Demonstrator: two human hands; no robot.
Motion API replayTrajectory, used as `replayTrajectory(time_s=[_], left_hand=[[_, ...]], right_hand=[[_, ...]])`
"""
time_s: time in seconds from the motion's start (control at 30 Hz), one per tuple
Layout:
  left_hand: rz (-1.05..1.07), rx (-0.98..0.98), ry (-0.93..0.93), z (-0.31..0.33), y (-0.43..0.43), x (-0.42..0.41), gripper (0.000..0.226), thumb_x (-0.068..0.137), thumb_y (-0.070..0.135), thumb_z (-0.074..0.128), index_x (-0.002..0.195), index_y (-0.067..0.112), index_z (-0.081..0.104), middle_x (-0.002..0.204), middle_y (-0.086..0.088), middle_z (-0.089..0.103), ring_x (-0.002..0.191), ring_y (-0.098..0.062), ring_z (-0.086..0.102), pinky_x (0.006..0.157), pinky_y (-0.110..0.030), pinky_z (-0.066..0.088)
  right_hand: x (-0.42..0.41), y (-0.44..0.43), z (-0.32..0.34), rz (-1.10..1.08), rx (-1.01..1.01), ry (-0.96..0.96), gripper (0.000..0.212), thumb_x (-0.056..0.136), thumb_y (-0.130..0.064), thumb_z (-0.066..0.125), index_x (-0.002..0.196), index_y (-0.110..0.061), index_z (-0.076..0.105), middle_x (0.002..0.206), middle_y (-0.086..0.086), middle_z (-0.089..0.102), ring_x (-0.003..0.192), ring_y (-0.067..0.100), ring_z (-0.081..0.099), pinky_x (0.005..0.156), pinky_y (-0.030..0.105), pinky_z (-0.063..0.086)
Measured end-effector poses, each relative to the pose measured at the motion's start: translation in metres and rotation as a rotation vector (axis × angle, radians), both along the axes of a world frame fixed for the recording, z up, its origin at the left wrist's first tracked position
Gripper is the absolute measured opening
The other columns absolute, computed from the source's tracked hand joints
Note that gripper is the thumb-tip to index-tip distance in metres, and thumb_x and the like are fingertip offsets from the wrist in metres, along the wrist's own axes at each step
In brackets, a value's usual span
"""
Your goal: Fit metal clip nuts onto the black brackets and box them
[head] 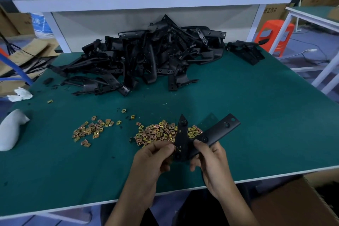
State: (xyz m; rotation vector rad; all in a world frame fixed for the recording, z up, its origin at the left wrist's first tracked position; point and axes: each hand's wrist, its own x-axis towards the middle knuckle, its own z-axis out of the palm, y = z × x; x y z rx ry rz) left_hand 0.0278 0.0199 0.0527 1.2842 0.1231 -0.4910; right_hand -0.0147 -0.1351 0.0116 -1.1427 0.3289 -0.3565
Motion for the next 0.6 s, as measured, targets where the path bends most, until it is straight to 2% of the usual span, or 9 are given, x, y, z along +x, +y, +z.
replayTrajectory(time_s=[0.1, 0.2, 0.27, 0.33, 0.47, 0.53, 0.6], left_hand=[[0.034, 0.019, 0.048, -0.003, -0.001, 0.001, 0.025, 0.09, 0.007, 0.07, 0.072, 0.022, 0.08, 0.066, 0.002, 0.066, 0.053, -0.005, 0.056, 0.048, -0.021, 0.043], [0.025, 0.036, 0.085, -0.006, -0.002, -0.001, 0.022, 0.089, 0.013, 0.072, 0.074, 0.026, 0.081, 0.071, 0.006, 0.07, 0.056, -0.001, 0.059, 0.053, -0.024, 0.041], [0.023, 0.089, 0.054, -0.008, -0.003, -0.004, 0.025, 0.09, 0.014, 0.072, 0.074, 0.032, 0.08, 0.076, 0.007, 0.074, 0.059, 0.0, 0.062, 0.054, -0.023, 0.043], [0.023, 0.153, -0.006, -0.009, -0.005, -0.006, 0.027, 0.09, 0.015, 0.072, 0.076, 0.036, 0.079, 0.076, 0.006, 0.075, 0.058, -0.001, 0.06, 0.049, -0.02, 0.043], [-0.059, 0.288, -0.232, -0.005, -0.006, 0.005, 0.019, 0.094, 0.023, 0.068, 0.083, 0.034, 0.079, 0.074, 0.01, 0.073, 0.059, 0.003, 0.058, 0.053, -0.013, 0.044], [-0.118, 0.39, -0.416, 0.0, -0.006, 0.022, 0.022, 0.099, 0.028, 0.06, 0.086, 0.032, 0.078, 0.08, 0.013, 0.074, 0.072, 0.006, 0.062, 0.064, -0.011, 0.047], [-0.102, 0.649, -0.645, 0.001, -0.007, 0.046, 0.022, 0.102, 0.03, 0.055, 0.096, 0.036, 0.075, 0.097, 0.02, 0.074, 0.092, 0.003, 0.064, 0.081, -0.017, 0.049]], right_hand=[[0.0, 0.001, -0.003, -0.025, -0.083, 0.007, 0.034, 0.099, -0.003, 0.06, 0.067, -0.018, 0.061, 0.057, 0.013, 0.056, 0.044, 0.022, 0.053, 0.043, 0.032, 0.046], [0.0, 0.001, -0.007, -0.06, -0.166, 0.012, 0.025, 0.098, -0.006, 0.063, 0.074, -0.009, 0.056, 0.054, 0.013, 0.055, 0.045, 0.025, 0.053, 0.049, 0.033, 0.047], [0.0, 0.001, -0.01, -0.081, -0.239, 0.01, 0.023, 0.098, -0.007, 0.065, 0.077, -0.004, 0.057, 0.054, 0.016, 0.057, 0.048, 0.027, 0.057, 0.051, 0.032, 0.048], [-0.001, 0.003, -0.012, -0.096, -0.27, 0.009, 0.022, 0.097, -0.011, 0.068, 0.078, -0.004, 0.058, 0.054, 0.017, 0.059, 0.049, 0.028, 0.058, 0.053, 0.033, 0.049], [0.001, 0.003, -0.01, -0.097, -0.171, -0.017, 0.023, 0.095, -0.017, 0.07, 0.075, -0.018, 0.06, 0.055, 0.016, 0.057, 0.048, 0.026, 0.054, 0.051, 0.031, 0.048], [0.004, 0.002, -0.008, -0.063, -0.128, -0.013, 0.023, 0.092, -0.021, 0.072, 0.071, -0.024, 0.062, 0.055, 0.014, 0.056, 0.046, 0.024, 0.053, 0.048, 0.03, 0.047], [0.005, 0.003, -0.009, -0.048, -0.131, 0.005, 0.02, 0.087, -0.026, 0.072, 0.069, -0.026, 0.063, 0.054, 0.014, 0.056, 0.045, 0.024, 0.053, 0.047, 0.031, 0.047]])
